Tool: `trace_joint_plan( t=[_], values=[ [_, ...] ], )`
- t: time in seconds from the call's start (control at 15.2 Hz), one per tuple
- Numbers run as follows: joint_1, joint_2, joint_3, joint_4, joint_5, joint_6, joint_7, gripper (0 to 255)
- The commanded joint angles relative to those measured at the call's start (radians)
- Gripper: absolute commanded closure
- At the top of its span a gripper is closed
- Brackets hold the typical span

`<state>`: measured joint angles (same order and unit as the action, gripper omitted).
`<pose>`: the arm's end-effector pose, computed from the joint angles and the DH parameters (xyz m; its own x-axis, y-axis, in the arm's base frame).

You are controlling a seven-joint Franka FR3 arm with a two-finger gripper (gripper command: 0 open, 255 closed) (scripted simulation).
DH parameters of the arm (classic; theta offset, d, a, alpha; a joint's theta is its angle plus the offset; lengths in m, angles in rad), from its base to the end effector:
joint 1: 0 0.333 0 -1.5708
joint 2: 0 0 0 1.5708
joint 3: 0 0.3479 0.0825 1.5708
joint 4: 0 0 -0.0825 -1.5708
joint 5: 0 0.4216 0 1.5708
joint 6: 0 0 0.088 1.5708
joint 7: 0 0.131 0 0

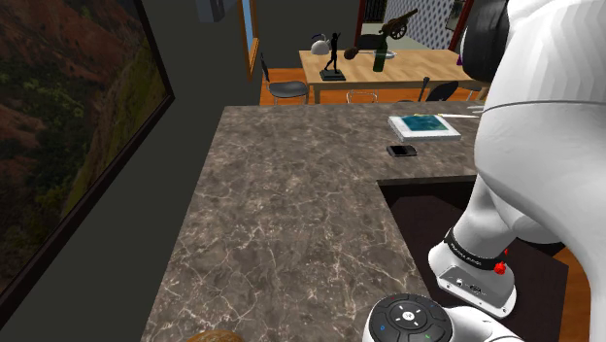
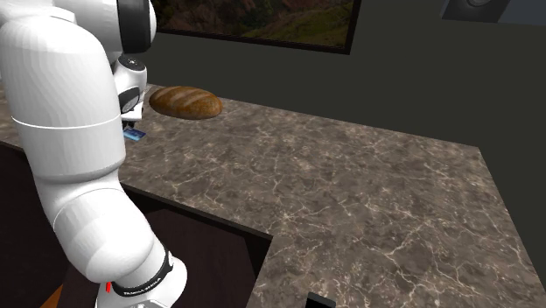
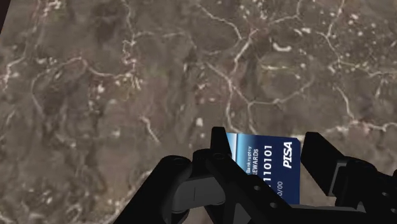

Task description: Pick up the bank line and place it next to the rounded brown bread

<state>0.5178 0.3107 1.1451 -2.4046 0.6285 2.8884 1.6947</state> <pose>-0.0290 0.5541 0.2629 0.6434 -0.5313 -0.5511 -0.6385 -0.7696 -0.0035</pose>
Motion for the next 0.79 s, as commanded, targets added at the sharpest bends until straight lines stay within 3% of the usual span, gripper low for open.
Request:
trace_joint_plan(
  t=[0.0, 0.26, 0.33, 0.66, 0.73],
  values=[
    [0.001, 0.002, -0.001, -0.001, -0.001, 0.002, 0.000, 255],
    [0.001, 0.001, -0.001, 0.000, -0.001, 0.002, 0.000, 255],
    [0.001, 0.001, -0.001, 0.000, -0.001, 0.002, 0.000, 0],
    [0.001, 0.002, -0.001, 0.000, -0.001, 0.002, 0.000, 0],
    [-0.076, -0.044, 0.065, -0.010, 0.042, -0.039, -0.027, 0]
  ],
)
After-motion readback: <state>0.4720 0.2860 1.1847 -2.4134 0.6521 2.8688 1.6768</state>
